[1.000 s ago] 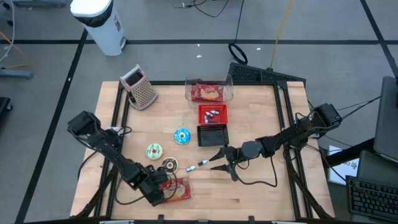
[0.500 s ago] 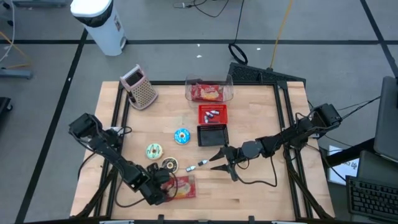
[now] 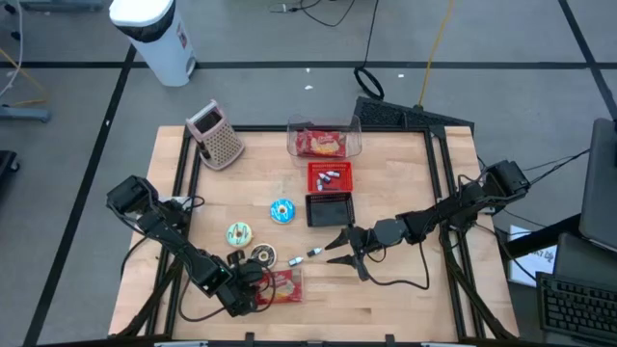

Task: Pick & Place Food Item
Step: Put the popcorn pack into the transparent bin

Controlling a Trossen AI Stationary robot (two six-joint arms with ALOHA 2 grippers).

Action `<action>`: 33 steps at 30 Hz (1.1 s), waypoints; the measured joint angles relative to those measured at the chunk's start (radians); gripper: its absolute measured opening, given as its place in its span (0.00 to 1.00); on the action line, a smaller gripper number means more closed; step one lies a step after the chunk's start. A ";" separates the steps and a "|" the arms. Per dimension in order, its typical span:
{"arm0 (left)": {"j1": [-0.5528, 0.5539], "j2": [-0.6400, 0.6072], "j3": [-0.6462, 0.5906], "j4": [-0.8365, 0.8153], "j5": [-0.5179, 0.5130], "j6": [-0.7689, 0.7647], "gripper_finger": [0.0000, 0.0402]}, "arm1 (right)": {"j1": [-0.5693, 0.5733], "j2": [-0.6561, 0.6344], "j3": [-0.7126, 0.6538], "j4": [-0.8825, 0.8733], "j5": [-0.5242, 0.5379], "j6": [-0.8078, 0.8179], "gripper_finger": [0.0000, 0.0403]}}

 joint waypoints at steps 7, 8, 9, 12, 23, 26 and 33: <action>0.002 -0.010 0.014 0.003 0.016 -0.026 0.03 | 0.000 0.000 0.000 0.001 0.000 0.042 0.40; 0.001 -0.008 0.026 -0.010 0.004 -0.017 0.02 | 0.000 0.000 0.000 0.001 0.000 0.058 0.40; -0.003 -0.007 0.045 -0.025 -0.017 -0.001 0.02 | 0.000 0.000 0.000 0.002 0.000 0.073 0.40; -0.015 -0.007 0.120 -0.098 -0.075 0.061 0.01 | 0.000 0.000 0.000 0.007 0.000 0.107 0.40; -0.054 -0.010 0.422 -0.434 -0.329 0.165 0.00 | 0.000 0.000 0.000 0.008 0.001 0.185 0.40; -0.068 -0.010 0.479 -0.478 -0.385 0.173 0.00 | 0.000 0.000 0.000 0.008 0.001 0.183 0.40; -0.094 -0.011 0.545 -0.478 -0.510 0.263 0.00 | 0.000 0.000 0.000 0.016 0.005 0.219 0.40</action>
